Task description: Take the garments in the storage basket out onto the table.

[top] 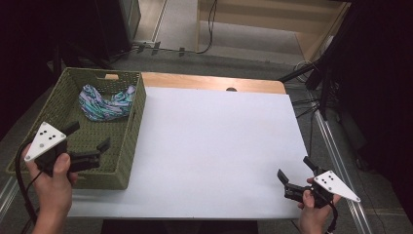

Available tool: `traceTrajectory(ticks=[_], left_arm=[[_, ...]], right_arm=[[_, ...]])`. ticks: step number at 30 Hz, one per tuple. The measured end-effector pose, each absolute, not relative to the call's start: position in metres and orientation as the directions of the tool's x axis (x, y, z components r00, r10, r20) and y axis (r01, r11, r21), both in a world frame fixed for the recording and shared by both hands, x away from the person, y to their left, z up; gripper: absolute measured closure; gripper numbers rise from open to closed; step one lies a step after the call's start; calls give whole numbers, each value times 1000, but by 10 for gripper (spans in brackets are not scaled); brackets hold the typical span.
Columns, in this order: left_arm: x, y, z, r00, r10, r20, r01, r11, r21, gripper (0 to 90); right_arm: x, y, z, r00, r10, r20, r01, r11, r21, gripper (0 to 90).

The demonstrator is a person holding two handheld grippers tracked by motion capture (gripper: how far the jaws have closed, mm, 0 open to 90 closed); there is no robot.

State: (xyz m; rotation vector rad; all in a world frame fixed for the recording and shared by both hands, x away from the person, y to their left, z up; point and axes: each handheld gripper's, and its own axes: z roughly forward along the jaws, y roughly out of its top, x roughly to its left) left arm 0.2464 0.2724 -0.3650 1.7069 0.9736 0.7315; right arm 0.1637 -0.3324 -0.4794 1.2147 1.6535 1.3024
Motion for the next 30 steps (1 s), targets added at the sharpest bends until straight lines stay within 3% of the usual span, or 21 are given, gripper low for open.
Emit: traceTrajectory(ticks=[12, 30], left_arm=[[283, 284, -348, 502, 864, -43, 313, -135, 940, 0], [347, 276, -341, 522, 852, -44, 377, -184, 908, 0]], right_arm=[[163, -332, -479, -322, 947, 14, 243, 68, 968, 0], [164, -329, -480, -332, 943, 7, 254, 82, 964, 0]])
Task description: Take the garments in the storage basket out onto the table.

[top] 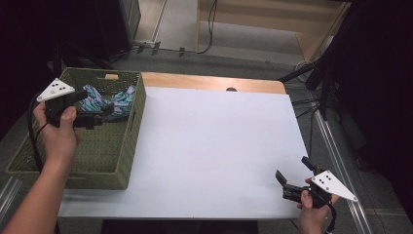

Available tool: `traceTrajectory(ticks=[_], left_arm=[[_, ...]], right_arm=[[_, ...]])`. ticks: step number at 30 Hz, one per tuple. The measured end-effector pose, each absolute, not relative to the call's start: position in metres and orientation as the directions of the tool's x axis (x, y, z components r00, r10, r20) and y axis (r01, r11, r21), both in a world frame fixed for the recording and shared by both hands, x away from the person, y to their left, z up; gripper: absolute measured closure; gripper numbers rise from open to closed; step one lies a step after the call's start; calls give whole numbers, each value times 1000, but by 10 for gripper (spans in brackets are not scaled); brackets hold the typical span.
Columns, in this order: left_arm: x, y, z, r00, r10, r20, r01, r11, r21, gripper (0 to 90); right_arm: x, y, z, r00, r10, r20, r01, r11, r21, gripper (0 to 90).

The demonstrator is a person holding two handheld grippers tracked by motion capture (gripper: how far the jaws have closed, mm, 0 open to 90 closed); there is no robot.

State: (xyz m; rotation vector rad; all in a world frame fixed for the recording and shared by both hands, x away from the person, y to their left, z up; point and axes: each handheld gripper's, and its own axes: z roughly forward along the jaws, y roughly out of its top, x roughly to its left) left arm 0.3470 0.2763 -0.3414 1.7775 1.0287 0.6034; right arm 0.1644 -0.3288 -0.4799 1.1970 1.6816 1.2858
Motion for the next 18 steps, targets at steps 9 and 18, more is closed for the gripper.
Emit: traceTrajectory(ticks=[9, 18], left_arm=[[365, 276, -334, 498, 865, -51, 377, -163, 912, 0], [379, 274, -323, 487, 872, -50, 364, -151, 919, 0]], right_arm=[[165, -329, -480, -335, 942, 10, 255, 80, 963, 0], [165, -329, -481, -337, 941, 10, 260, 83, 962, 0]])
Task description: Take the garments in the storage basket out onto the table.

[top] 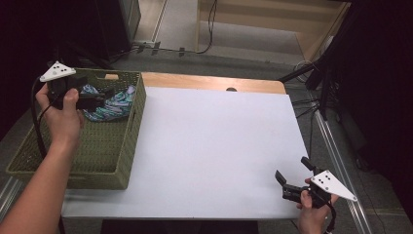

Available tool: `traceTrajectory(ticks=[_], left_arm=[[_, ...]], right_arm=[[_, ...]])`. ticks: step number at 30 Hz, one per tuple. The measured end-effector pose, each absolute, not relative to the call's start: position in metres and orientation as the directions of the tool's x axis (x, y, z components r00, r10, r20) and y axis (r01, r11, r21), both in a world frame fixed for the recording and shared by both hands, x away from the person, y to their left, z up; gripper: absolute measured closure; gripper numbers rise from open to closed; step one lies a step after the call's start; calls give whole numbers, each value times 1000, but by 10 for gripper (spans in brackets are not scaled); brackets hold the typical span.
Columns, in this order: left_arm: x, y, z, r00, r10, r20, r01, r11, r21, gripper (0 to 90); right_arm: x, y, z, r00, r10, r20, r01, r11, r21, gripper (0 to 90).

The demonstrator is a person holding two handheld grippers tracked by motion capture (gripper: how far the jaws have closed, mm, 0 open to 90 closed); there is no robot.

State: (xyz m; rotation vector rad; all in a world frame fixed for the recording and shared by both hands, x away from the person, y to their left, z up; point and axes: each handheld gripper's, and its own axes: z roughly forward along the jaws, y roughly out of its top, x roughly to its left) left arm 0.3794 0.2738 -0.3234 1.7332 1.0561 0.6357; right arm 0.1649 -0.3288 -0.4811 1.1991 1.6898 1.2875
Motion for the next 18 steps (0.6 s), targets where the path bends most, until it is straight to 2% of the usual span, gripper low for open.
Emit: traceTrajectory(ticks=[9, 18], left_arm=[[398, 275, -316, 466, 884, -47, 364, -143, 920, 0], [425, 279, -326, 448, 891, -73, 403, -128, 906, 0]], right_arm=[[165, -330, -481, -339, 941, 11, 259, 82, 962, 0], [166, -329, -482, -343, 939, 12, 261, 83, 962, 0]])
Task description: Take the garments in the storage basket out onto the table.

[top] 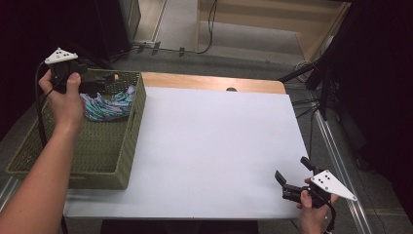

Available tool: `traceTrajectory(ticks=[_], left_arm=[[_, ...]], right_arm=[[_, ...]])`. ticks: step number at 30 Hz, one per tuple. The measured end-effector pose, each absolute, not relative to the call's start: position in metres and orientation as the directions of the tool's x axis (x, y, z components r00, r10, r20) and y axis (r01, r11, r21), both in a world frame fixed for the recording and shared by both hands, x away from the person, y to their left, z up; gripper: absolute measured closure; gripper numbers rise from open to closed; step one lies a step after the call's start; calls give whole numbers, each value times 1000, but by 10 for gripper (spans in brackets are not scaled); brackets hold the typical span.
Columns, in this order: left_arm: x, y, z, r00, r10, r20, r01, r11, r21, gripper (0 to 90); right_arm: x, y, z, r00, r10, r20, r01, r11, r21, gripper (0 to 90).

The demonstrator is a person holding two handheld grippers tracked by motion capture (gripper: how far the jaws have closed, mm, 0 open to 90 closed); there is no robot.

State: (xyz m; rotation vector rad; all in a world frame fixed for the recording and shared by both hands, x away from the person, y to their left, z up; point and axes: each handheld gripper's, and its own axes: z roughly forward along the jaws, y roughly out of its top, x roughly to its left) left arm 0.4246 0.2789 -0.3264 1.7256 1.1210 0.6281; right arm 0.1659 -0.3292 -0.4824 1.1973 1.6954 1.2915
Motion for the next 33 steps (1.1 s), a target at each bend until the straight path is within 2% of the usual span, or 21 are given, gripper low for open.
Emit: traceTrajectory(ticks=[14, 18, 26, 29, 33], left_arm=[[463, 278, -379, 410, 906, -107, 524, -138, 840, 0], [471, 285, -393, 387, 909, -152, 572, -107, 813, 0], [481, 291, -422, 377, 914, -152, 663, -151, 733, 2], [483, 288, -429, 394, 907, -152, 679, -175, 713, 49], [484, 284, -435, 407, 905, -127, 698, -218, 682, 49]], right_arm=[[167, -329, -484, -348, 937, 11, 268, 88, 959, 0], [167, -329, -485, -347, 938, 12, 269, 87, 959, 0], [168, -328, -486, -353, 936, 10, 274, 93, 957, 0], [169, -328, -486, -355, 935, 10, 278, 95, 956, 0], [169, -327, -487, -358, 934, 10, 279, 96, 956, 0]])
